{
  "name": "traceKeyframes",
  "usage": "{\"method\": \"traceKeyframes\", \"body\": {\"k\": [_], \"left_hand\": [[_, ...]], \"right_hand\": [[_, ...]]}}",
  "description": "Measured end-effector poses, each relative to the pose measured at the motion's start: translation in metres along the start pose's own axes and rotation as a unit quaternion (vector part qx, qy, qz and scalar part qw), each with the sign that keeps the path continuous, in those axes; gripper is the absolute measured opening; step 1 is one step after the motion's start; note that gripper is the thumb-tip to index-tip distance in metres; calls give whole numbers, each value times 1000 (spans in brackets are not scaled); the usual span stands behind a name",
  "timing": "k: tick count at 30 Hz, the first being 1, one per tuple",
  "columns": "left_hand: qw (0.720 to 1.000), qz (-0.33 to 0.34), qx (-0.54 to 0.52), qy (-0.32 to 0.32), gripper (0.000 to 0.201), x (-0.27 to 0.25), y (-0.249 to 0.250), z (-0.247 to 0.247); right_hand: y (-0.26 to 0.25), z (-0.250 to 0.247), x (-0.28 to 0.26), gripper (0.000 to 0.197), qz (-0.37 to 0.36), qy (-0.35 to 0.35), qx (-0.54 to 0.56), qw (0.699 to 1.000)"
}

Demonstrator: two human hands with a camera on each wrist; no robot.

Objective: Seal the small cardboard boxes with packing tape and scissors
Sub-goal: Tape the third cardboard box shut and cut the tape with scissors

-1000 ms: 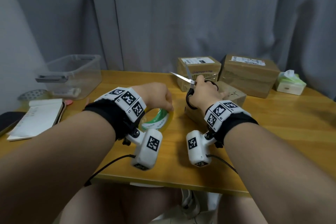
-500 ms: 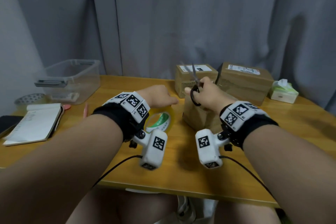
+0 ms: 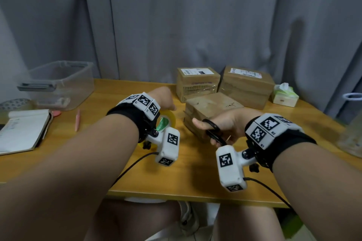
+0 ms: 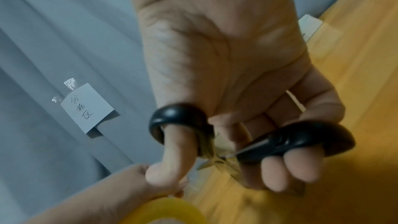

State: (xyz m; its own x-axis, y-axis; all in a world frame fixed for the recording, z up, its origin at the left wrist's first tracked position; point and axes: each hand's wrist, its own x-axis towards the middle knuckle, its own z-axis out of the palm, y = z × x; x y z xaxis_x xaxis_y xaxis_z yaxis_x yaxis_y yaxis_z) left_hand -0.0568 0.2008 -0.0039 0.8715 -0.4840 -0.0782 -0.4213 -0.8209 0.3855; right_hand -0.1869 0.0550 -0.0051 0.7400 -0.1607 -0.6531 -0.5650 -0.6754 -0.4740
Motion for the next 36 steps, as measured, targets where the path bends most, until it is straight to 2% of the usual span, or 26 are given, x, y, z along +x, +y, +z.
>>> {"method": "traceKeyframes", "body": {"k": [3, 10, 16, 21, 27, 31, 34, 36], "left_hand": [[1000, -7, 0, 0, 32, 3, -2, 1], [1000, -9, 11, 9, 33, 5, -6, 1], [999, -15, 31, 7, 35, 3, -6, -1], [999, -19, 29, 7, 32, 1, -5, 0], [999, -13, 38, 19, 32, -9, -8, -3], [998, 15, -54, 35, 18, -13, -18, -2], [990, 44, -117, 62, 3, -16, -26, 0], [986, 60, -137, 73, 2, -19, -30, 0]], "right_hand": [[-8, 11, 11, 73, -6, 20, 47, 999], [-11, 27, 39, 67, -62, 96, 132, 985], [-8, 31, 43, 56, -128, 159, 135, 970], [-6, 29, 42, 52, -159, 175, 125, 964], [-5, 31, 43, 54, -128, 202, 80, 968], [-8, 39, 43, 57, -62, 172, -98, 978], [-12, 48, 47, 42, -44, 160, -178, 970], [-18, 51, 46, 34, -49, 164, -199, 965]]}}
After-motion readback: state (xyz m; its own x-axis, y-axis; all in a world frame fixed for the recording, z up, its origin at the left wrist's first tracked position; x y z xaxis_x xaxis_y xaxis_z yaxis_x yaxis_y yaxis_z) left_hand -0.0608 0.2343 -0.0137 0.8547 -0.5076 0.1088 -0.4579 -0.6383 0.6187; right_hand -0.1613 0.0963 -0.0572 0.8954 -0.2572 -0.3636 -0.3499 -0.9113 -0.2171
